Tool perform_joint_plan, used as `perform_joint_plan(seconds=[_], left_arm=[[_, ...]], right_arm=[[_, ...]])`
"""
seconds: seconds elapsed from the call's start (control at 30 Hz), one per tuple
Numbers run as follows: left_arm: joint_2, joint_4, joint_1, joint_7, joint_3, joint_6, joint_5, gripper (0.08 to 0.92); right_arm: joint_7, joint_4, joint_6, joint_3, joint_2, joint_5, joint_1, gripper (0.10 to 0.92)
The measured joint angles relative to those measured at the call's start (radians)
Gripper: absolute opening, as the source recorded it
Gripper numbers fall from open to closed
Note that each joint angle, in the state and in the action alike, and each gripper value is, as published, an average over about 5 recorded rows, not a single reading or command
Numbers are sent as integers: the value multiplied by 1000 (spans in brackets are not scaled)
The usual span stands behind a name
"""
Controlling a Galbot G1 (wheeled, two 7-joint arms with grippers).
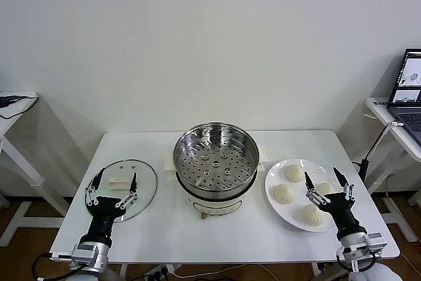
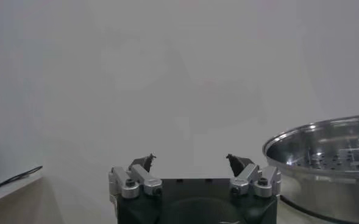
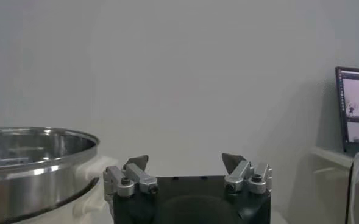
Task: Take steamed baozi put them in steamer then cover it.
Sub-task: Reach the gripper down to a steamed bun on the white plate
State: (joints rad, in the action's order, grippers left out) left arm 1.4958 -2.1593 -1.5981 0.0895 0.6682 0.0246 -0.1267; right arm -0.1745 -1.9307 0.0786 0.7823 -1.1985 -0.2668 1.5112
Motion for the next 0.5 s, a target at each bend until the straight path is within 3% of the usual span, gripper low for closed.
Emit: perform_joint_plan(seconds=[0.2,0.5], left_arm=[[1,-4,9,1,-10,0,0,823],[-7,-13,14,6,-26,-4,2,823]], right_arm=[[-15,58,-37,-24,96,86,-86,823],[-115,218,-99,-216,371,278,-350,823]])
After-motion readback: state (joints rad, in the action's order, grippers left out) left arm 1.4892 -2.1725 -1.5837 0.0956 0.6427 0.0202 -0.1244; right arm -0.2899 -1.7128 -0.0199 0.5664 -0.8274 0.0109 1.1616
